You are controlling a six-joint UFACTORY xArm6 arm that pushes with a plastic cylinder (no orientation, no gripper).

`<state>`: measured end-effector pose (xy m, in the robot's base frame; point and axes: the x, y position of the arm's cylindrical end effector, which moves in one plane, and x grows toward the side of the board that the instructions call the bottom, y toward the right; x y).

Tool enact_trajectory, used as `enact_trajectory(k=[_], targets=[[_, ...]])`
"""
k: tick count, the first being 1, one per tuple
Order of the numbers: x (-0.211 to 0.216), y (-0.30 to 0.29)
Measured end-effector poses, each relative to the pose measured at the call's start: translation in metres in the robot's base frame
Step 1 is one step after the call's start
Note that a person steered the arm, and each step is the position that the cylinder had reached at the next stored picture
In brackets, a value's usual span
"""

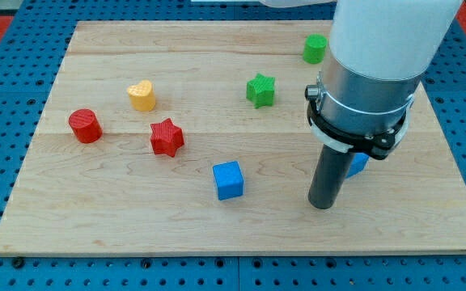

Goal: Point your arm to the blue triangle

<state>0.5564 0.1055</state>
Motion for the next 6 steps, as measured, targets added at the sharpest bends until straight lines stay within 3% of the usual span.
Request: enact_trajectory(k=[1, 3, 6], targets=[[0.000, 0.000], [0.001, 0.088], [0.001, 0.090]])
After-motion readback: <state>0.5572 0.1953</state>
